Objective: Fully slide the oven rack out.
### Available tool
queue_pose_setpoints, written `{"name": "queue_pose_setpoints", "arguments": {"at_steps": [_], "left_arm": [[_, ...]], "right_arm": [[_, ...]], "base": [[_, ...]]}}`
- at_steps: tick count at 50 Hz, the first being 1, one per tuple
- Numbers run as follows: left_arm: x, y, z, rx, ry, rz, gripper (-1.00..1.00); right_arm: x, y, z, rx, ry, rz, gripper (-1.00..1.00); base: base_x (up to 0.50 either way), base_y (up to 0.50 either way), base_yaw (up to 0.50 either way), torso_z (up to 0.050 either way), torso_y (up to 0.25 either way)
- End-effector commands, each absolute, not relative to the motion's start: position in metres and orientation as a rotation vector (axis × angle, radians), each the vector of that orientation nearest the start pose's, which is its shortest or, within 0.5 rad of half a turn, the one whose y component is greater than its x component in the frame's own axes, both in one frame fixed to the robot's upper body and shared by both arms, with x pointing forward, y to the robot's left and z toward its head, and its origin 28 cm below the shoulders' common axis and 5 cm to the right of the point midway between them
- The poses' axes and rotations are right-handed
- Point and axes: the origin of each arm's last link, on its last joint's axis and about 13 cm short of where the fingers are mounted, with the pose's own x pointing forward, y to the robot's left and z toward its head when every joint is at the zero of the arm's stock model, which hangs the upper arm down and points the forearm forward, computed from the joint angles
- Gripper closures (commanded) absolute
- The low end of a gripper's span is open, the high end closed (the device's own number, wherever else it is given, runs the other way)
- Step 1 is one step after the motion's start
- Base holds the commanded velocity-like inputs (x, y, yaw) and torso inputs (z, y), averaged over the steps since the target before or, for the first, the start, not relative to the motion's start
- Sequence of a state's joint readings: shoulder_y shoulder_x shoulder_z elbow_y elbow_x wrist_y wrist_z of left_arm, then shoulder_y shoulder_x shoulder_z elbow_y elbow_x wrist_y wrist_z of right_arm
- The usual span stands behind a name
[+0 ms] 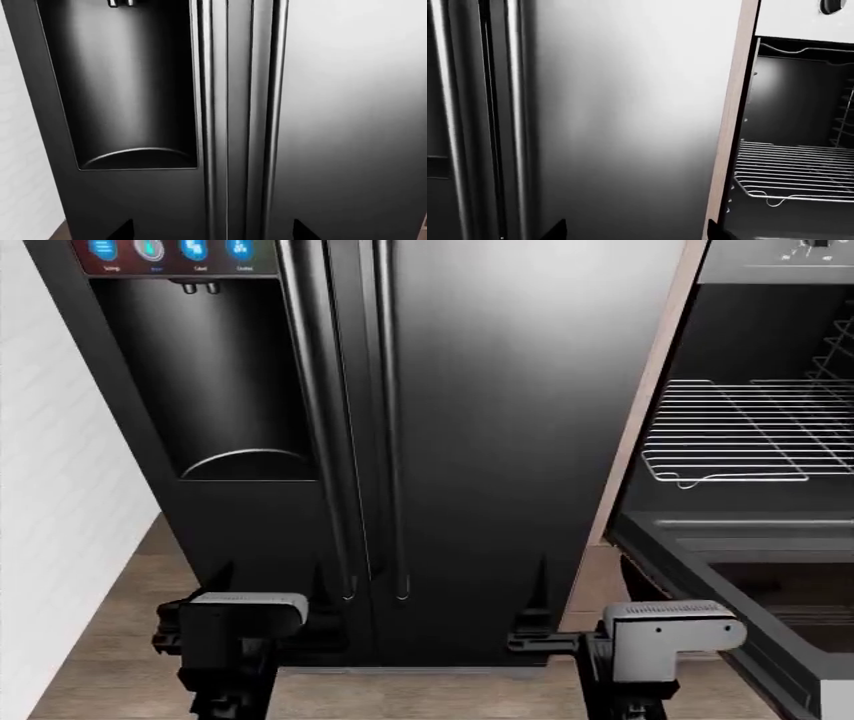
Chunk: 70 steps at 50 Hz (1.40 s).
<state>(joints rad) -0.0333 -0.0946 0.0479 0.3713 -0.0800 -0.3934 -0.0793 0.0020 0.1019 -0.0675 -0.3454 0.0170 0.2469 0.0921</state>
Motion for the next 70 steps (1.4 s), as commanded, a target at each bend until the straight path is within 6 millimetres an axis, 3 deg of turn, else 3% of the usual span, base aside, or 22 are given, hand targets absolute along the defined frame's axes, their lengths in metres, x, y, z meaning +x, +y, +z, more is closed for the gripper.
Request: {"name": "queue_pose_setpoints", "arguments": {"at_steps": [1, 9, 18, 21, 24, 33, 45, 70], "left_arm": [[0.211, 0.221, 0.130, 0.021, -0.014, -0.039, -1.00], [0.198, 0.231, 0.181, 0.056, -0.040, -0.070, -1.00], [0.190, 0.237, 0.220, 0.087, -0.072, -0.089, -1.00], [0.190, 0.245, 0.233, 0.099, -0.078, -0.049, -1.00], [0.184, 0.245, 0.249, 0.102, -0.087, -0.077, -1.00], [0.179, 0.248, 0.266, 0.107, -0.085, -0.080, -1.00], [0.170, 0.248, 0.294, 0.117, -0.092, -0.073, -1.00], [0.178, 0.246, 0.302, 0.095, -0.094, -0.099, -1.00]], "right_arm": [[0.203, -0.110, 0.128, -0.134, -0.171, 0.007, -1.00], [0.196, -0.118, 0.181, -0.193, -0.247, 0.031, -1.00], [0.192, -0.126, 0.219, -0.196, -0.291, 0.035, -1.00], [0.185, -0.140, 0.243, -0.217, -0.325, -0.138, -1.00], [0.174, -0.136, 0.256, -0.229, -0.298, -0.020, -1.00], [0.163, -0.143, 0.283, -0.284, -0.266, 0.032, -1.00], [0.156, -0.147, 0.298, -0.323, -0.256, 0.020, -1.00], [0.164, -0.149, 0.300, -0.311, -0.206, 0.009, -1.00]], "base": [[0.00, 0.00, 0.00, 0.050, 0.000], [0.00, 0.00, 0.00, 0.050, 0.000], [0.00, 0.00, 0.00, 0.050, 0.000], [0.00, 0.00, 0.00, 0.050, 0.000], [0.00, 0.00, 0.00, 0.050, 0.000], [0.00, 0.00, 0.00, 0.027, 0.000], [0.00, -0.12, 0.00, 0.000, 0.000], [0.00, -0.50, 0.00, 0.000, 0.000]]}}
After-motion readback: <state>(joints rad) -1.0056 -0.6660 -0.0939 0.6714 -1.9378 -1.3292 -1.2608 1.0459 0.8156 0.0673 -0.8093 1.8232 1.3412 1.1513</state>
